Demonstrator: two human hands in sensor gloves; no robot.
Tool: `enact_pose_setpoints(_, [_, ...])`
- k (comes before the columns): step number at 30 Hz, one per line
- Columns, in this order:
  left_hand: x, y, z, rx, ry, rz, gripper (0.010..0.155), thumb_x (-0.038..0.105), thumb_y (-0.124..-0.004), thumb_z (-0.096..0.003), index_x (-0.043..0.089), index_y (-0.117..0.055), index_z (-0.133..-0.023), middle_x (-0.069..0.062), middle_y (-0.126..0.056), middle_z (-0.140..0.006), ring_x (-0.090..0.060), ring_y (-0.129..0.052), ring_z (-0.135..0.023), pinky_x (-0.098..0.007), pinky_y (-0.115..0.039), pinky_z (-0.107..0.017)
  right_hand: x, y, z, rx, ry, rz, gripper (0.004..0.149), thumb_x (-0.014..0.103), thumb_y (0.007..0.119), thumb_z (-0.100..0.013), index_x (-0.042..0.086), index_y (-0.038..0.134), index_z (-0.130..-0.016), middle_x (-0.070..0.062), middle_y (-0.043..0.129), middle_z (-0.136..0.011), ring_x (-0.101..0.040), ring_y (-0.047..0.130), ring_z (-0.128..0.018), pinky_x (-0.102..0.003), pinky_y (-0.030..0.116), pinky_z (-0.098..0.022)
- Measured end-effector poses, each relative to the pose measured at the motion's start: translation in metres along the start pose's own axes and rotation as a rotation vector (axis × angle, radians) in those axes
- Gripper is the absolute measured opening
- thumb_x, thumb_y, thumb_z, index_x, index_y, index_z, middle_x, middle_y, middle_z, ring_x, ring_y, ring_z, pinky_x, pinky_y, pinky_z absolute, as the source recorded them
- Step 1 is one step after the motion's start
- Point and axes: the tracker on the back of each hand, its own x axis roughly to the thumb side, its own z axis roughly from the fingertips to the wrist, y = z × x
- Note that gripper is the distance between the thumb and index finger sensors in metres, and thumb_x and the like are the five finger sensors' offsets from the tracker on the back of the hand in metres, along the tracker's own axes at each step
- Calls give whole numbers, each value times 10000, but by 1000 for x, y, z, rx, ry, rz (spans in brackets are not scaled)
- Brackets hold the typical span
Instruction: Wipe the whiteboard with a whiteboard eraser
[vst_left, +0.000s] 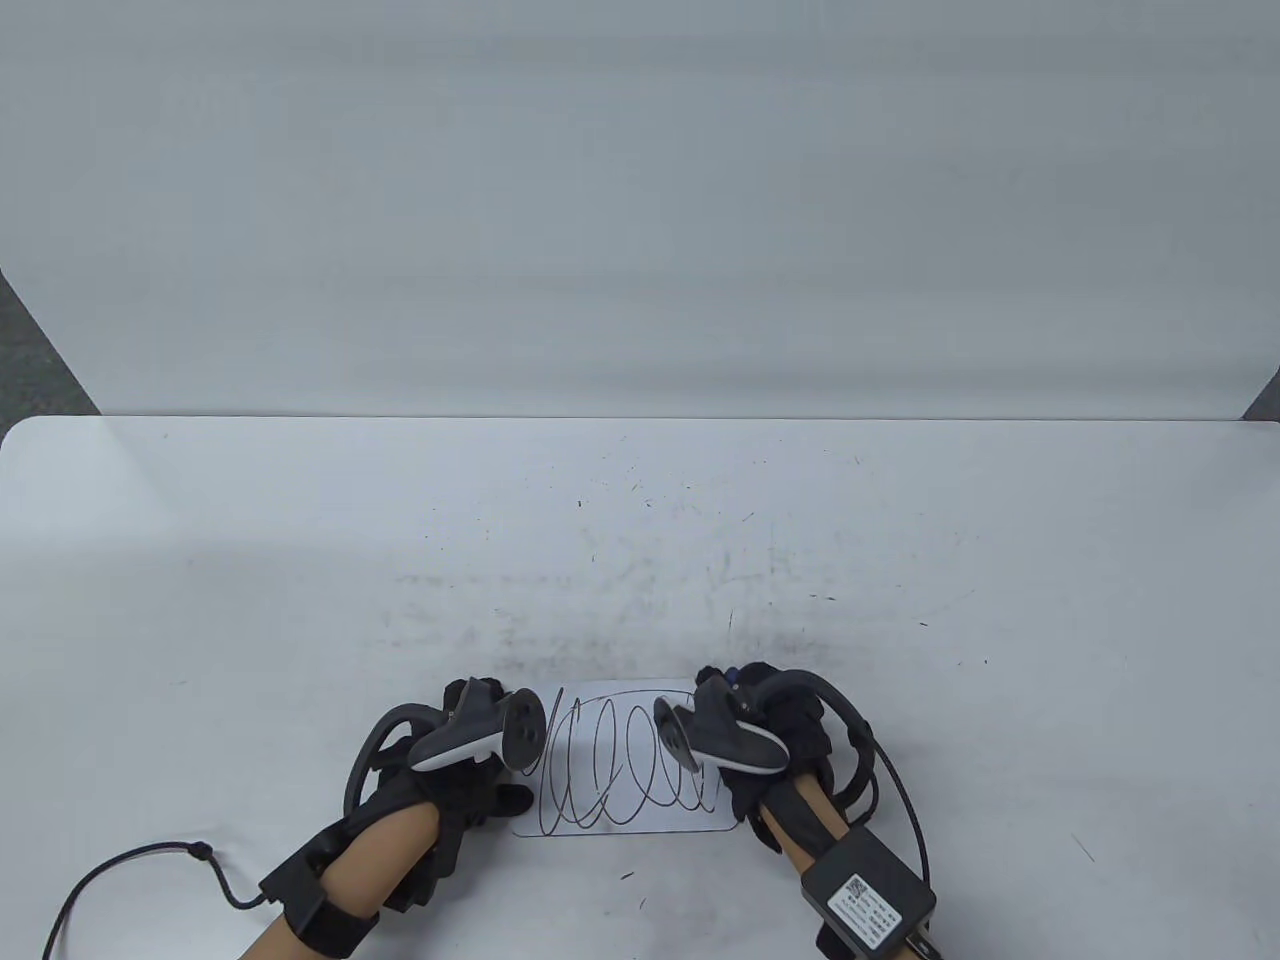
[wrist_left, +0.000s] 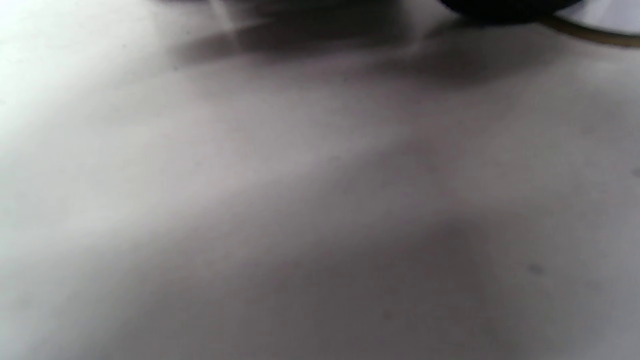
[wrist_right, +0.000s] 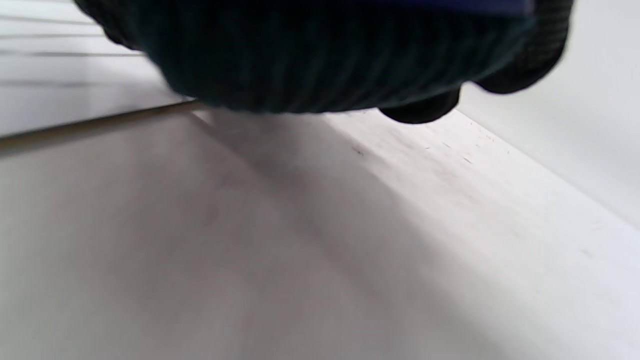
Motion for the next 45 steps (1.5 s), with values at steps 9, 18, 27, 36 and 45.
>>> enact_pose_setpoints(9, [-1,-1,-1,-4,-13,12,949,568,-588,-337,217,-68,-1049,-159,-69,-1141,-468,-176,-1095,-668,-374,-782,17,7,63,33,-67,-72,683,505,675,-374,264,487,-985,-270,726,-895,-384,893,-591,-474,793,-368])
enact_pose_setpoints(18, [-1,-1,-1,-19,-18,26,948,562,-597,-344,216,-62,-1046,-159,-56,-1136,-470,-157,-1090,-672,-359,-781,0,-2,-12,23,38,-126,654,489,686,-375,287,510,-971,-269,732,-889,-397,887,-593,-490,783,-375])
enact_pose_setpoints(27, [0,-1,-1,-29,-10,18,955,561,-584,-338,203,-46,-1041,-170,-43,-1132,-478,-146,-1089,-674,-353,-782,-3,-9,-49,8,50,-114,654,486,672,-376,289,487,-972,-272,706,-895,-398,874,-598,-491,772,-383])
enact_pose_setpoints(36, [1,1,-1,-34,5,3,958,559,-589,-335,201,-52,-1043,-172,-56,-1136,-479,-164,-1093,-673,-375,-782,21,9,38,-36,-72,-31,667,484,657,-379,266,464,-979,-287,704,-891,-398,877,-600,-489,782,-378])
enact_pose_setpoints(45, [1,1,-2,-30,-8,9,956,559,-598,-339,196,-64,-1045,-179,-67,-1135,-485,-170,-1090,-675,-377,-780,18,12,34,-9,-61,-113,659,475,659,-381,283,463,-980,-282,688,-904,-406,856,-626,-506,761,-406])
